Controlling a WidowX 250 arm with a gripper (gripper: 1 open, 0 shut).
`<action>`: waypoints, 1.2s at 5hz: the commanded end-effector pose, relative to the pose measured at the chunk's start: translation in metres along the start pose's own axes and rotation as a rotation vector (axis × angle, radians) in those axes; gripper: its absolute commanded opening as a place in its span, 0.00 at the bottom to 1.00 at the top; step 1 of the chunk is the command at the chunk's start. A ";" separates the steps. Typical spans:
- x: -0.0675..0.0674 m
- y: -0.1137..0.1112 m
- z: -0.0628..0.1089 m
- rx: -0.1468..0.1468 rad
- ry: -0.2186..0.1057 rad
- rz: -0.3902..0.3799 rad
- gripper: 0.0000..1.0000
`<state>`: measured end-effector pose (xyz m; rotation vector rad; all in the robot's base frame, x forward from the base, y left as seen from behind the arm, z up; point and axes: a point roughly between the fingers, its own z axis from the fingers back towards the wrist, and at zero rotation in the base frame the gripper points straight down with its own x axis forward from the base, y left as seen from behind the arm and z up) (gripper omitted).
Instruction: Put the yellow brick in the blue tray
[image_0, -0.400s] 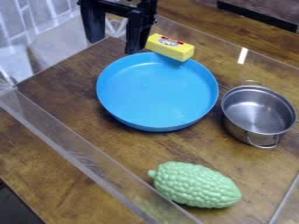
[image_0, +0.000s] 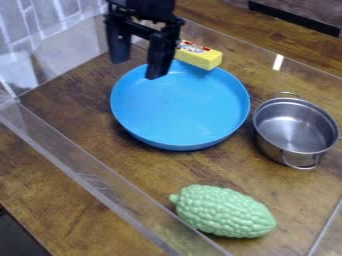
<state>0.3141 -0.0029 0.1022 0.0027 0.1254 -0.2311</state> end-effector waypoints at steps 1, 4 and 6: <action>0.024 0.006 0.017 0.030 -0.077 -0.099 1.00; 0.058 0.020 0.012 0.081 -0.108 -0.281 1.00; 0.074 0.027 0.009 0.115 -0.121 -0.356 1.00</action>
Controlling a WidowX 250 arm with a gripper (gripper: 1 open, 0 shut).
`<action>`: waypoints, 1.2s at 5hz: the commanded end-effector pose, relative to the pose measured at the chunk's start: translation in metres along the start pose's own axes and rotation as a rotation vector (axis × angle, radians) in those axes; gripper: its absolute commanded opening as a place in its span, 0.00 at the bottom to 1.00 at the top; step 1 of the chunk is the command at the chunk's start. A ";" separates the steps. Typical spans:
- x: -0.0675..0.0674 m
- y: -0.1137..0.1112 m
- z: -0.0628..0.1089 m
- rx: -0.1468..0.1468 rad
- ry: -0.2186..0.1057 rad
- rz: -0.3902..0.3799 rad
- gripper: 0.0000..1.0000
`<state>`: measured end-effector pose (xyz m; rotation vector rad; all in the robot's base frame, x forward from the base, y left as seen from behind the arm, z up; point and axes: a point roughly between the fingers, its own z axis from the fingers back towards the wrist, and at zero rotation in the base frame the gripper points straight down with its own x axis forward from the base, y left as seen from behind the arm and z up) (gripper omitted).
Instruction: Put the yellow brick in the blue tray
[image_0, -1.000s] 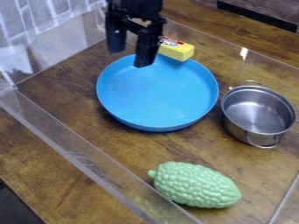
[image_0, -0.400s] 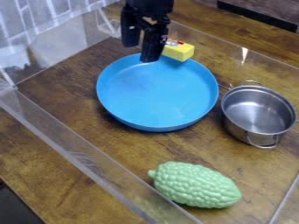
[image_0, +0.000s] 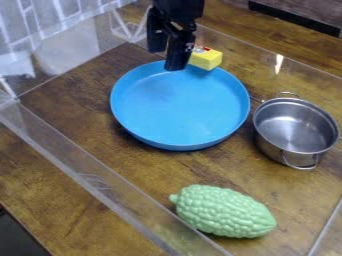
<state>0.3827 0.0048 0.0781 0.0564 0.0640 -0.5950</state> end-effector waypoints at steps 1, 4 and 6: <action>0.010 0.013 0.021 0.055 -0.064 -0.025 1.00; 0.022 0.028 0.013 0.088 -0.067 -0.094 1.00; 0.031 0.038 0.006 0.106 -0.071 -0.131 1.00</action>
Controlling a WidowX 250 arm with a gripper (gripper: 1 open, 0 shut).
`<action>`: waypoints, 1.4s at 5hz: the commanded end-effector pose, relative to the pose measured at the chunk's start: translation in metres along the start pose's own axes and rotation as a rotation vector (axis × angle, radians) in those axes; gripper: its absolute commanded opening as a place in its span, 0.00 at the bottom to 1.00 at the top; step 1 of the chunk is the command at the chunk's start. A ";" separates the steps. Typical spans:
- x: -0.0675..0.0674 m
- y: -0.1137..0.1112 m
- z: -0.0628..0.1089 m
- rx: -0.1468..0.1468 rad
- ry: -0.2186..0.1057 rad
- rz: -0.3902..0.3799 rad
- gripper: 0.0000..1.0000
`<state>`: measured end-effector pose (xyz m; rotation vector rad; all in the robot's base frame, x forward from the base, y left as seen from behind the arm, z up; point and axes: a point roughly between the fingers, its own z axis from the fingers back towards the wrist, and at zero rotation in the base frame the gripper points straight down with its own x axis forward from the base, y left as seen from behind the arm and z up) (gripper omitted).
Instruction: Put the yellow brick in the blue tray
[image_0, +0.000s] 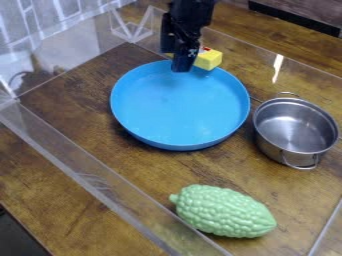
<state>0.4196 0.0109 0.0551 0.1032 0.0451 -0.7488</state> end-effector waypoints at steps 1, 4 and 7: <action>0.004 0.019 0.024 0.060 -0.061 0.013 1.00; 0.012 0.025 0.014 0.059 -0.075 -0.001 1.00; 0.019 0.027 0.009 0.059 -0.084 -0.003 1.00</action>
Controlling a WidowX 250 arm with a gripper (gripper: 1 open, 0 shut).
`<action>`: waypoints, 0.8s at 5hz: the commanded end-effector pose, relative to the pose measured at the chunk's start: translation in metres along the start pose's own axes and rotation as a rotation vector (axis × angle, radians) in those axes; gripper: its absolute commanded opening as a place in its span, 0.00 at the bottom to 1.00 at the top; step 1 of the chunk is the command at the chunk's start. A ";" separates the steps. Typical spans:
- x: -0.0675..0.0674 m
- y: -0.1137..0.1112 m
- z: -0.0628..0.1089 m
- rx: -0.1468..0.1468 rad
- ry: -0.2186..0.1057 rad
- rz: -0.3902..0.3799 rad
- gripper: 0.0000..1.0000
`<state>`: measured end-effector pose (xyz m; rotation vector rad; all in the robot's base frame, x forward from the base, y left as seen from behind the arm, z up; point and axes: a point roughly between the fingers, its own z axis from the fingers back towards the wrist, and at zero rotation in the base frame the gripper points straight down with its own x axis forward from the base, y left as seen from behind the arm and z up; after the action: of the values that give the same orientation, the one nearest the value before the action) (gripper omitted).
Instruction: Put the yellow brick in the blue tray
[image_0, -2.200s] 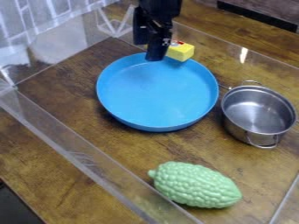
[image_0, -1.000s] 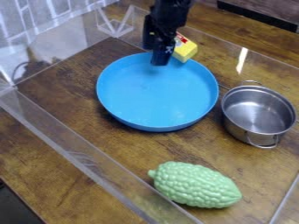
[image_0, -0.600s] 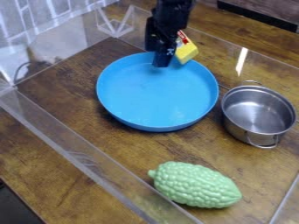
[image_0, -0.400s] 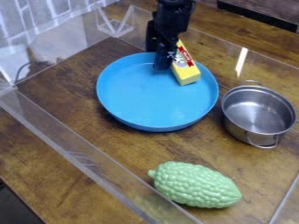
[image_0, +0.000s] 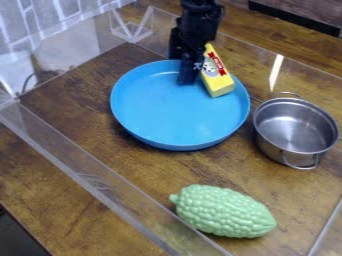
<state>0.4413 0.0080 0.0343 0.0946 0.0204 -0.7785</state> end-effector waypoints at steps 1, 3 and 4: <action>0.001 0.016 0.033 0.064 -0.056 0.034 1.00; 0.002 0.016 0.034 0.073 -0.054 0.048 1.00; 0.002 0.016 0.034 0.075 -0.052 0.056 1.00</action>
<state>0.4415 0.0106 0.0364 0.1095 0.0268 -0.7396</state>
